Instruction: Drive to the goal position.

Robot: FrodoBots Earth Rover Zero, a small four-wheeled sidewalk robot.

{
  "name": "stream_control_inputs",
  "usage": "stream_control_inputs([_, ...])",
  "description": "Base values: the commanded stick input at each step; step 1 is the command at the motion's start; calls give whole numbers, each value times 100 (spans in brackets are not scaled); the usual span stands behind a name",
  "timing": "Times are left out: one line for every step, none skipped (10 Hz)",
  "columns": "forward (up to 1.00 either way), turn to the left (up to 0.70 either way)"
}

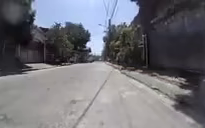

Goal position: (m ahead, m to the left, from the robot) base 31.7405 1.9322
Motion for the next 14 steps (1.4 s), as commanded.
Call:
stream_control_inputs([100, 0])
stream_control_inputs([100, 0])
stream_control_inputs([100, 0])
stream_control_inputs([100, 0])
stream_control_inputs([100, 0])
stream_control_inputs([100, 0])
stream_control_inputs([100, 0])
stream_control_inputs([100, 0])
stream_control_inputs([100, 0])
stream_control_inputs([100, 0])
stream_control_inputs([100, 0])
stream_control_inputs([100, 0])
stream_control_inputs([100, 0])
stream_control_inputs([100, 0])
